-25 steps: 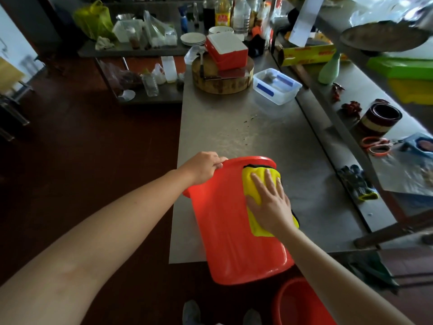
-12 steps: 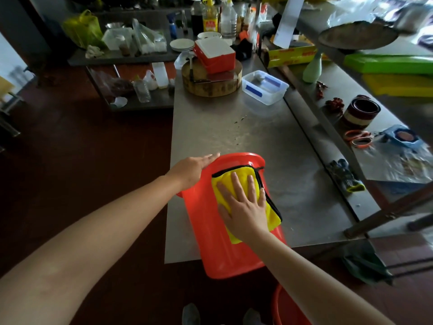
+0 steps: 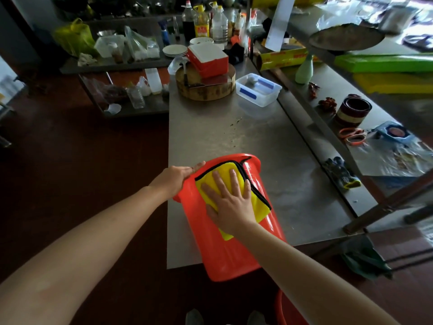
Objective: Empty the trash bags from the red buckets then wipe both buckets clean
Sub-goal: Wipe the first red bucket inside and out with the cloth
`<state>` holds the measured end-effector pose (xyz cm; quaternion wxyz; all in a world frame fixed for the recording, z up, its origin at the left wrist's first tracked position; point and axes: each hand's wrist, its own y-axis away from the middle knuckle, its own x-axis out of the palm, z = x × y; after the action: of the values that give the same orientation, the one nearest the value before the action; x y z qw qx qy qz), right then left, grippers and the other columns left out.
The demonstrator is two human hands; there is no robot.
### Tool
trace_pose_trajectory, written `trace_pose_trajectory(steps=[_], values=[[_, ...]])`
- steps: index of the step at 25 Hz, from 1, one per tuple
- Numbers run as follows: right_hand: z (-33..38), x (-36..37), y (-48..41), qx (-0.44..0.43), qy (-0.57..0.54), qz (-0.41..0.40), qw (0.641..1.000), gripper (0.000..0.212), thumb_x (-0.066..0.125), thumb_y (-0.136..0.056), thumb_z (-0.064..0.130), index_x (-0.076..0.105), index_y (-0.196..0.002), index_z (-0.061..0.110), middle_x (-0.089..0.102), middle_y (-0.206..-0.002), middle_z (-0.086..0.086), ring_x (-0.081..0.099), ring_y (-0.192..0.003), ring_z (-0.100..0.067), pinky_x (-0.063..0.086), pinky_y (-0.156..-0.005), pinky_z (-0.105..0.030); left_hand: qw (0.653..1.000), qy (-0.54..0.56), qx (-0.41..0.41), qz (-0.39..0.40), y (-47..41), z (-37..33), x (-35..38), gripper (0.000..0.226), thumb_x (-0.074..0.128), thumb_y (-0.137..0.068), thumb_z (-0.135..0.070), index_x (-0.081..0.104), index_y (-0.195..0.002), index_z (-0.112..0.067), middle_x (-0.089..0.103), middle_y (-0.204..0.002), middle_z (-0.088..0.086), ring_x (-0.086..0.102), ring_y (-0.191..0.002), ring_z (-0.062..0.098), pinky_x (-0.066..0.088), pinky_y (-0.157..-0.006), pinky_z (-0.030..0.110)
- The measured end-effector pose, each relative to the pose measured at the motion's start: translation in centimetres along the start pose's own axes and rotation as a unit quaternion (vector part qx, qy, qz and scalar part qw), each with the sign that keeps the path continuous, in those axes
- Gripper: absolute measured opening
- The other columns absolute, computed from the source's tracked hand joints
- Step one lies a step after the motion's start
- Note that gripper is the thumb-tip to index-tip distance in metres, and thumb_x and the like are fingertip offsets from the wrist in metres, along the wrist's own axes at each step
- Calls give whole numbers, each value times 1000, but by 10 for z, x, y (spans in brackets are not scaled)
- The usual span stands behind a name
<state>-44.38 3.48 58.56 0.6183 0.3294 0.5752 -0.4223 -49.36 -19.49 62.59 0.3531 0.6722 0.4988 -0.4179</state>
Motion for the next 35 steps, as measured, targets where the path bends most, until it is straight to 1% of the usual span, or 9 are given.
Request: trace_pose_trajectory(steps=[6,10,15,18,20,23,26,28,35], values=[[-81,-3,-14,201,-203,45,957,68,31,-88,76,6,-149,62,1,-168,15,4,-156,-24,24,-116,-56,994,82,-66,-16,-2,-5,8,23,30,-105,-58,51,-105,-65,65,-67,-9,67,-55,5,60,-72,31],[-100,-6,-13,273,-326,66,903,65,40,-94,68,14,-153,56,8,-168,13,14,-154,-22,25,-119,-53,996,73,-55,-2,-3,-9,7,34,33,-109,-39,46,-135,-58,65,-70,-5,66,-47,8,61,-59,28],[-34,0,16,146,-108,-1,983,65,27,-92,70,1,-151,60,-6,-169,13,-8,-155,-34,9,-118,-63,999,14,-29,6,-4,-19,1,49,32,-109,-28,27,-147,-59,65,-96,-4,70,-70,12,61,-75,30],[2,12,40,9,15,-44,999,64,35,-93,63,18,-154,53,3,-170,7,-10,-153,-43,5,-116,-71,999,-40,-7,16,-9,-17,-1,64,34,-107,-15,20,-147,-62,61,-103,-7,68,-77,14,58,-79,28],[1,14,46,-35,38,-56,997,61,38,-94,61,26,-153,51,9,-169,7,-8,-154,-41,9,-116,-72,999,-6,-29,18,-5,-17,-1,39,29,-108,-43,35,-143,-60,63,-92,-5,67,-61,7,58,-66,21],[-17,9,47,-7,13,-50,999,60,32,-96,68,17,-153,57,1,-169,12,-12,-155,-33,9,-119,-67,1000,11,0,-8,-6,-4,6,85,10,-77,-92,51,-137,-49,71,-95,1,66,-55,1,55,-62,13],[-37,6,49,74,-42,-32,996,62,25,-94,74,6,-152,60,-5,-169,15,-12,-155,-28,12,-120,-61,1000,-9,-9,12,1,-11,1,44,27,-103,-46,31,-145,-59,66,-107,-5,68,-70,8,59,-75,25],[-54,5,52,125,-90,-14,988,64,23,-92,77,3,-151,61,-4,-169,15,-8,-156,-26,17,-119,-58,1000,-3,-7,14,1,-17,0,62,31,-107,-17,18,-146,-64,62,-112,-6,69,-72,10,60,-74,25],[-87,-3,56,271,-244,51,930,69,27,-84,78,1,-147,67,0,-168,17,8,-155,-24,26,-117,-56,995,-98,-1,-15,-12,-34,2,86,34,-94,7,13,-152,-53,63,-127,4,66,-101,25,55,-87,33]])
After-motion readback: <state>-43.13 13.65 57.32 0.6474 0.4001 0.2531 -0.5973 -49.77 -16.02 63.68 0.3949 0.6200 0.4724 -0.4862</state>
